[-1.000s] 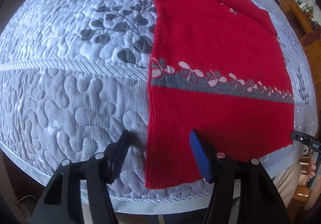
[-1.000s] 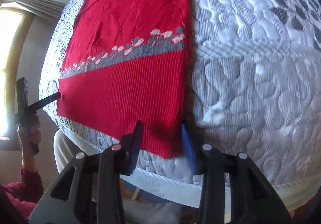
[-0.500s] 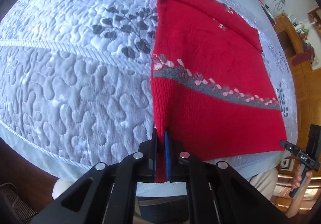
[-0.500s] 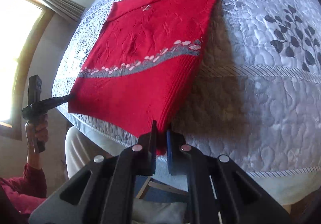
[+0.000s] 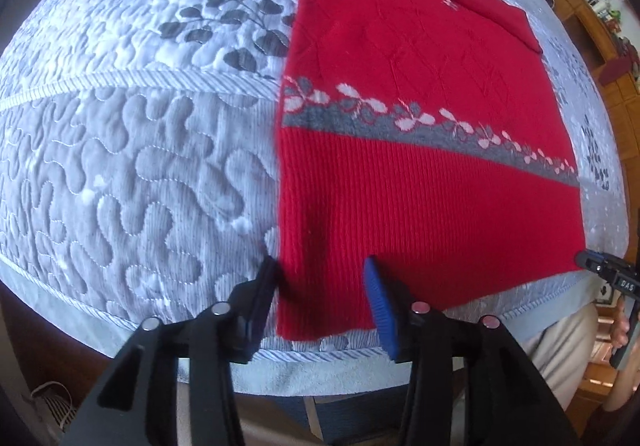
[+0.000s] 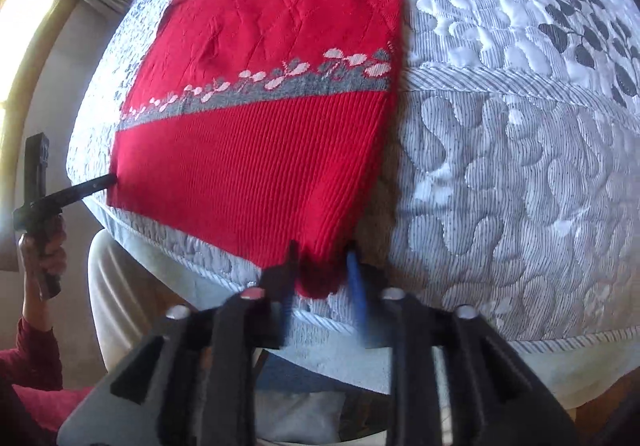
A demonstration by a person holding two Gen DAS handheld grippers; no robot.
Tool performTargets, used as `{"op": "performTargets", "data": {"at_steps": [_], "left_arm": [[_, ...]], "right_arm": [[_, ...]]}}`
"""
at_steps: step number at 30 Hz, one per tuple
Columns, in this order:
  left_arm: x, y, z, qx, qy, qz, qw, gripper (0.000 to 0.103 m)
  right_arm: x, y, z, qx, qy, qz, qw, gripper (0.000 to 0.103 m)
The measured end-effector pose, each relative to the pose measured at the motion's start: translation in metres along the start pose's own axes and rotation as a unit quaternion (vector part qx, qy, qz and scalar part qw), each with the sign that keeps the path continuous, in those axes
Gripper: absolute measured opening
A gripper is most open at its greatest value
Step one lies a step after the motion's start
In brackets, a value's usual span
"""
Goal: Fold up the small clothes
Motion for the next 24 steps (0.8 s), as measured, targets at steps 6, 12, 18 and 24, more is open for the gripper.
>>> {"op": "performTargets", "data": {"at_steps": [6, 12, 18, 24], "left_arm": [[0.017, -0.005, 0.012, -0.027, -0.003, -0.018, 0.9995, 0.008], [0.065, 0.031, 0.02, -0.079, 0.016, 0.023, 0.9965, 0.008], [0.149, 0.038, 0.019, -0.076, 0.025, 0.063, 0.9948, 0.008], [0.23, 0.009, 0.009, -0.059, 0.045, 0.072, 0.9946, 0.008]], "right_arm": [[-0.006, -0.002, -0.005, 0.041, 0.004, -0.009, 0.999, 0.007], [0.042, 0.045, -0.02, 0.114, 0.0, 0.041, 0.993, 0.007], [0.125, 0.065, -0.005, 0.091, -0.009, 0.07, 0.993, 0.007], [0.208, 0.045, 0.03, 0.059, -0.028, 0.064, 0.996, 0.007]]}}
Point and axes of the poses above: each gripper's, at about its wrist camera, not at the fingertips, and y roughly against the way its jaws point, z to its right, x to its top, the point moved 9 cm from there along -y, roughly the way its jaws point, and after that the axes turned 2 degrees about x, right-handed, at the moved point
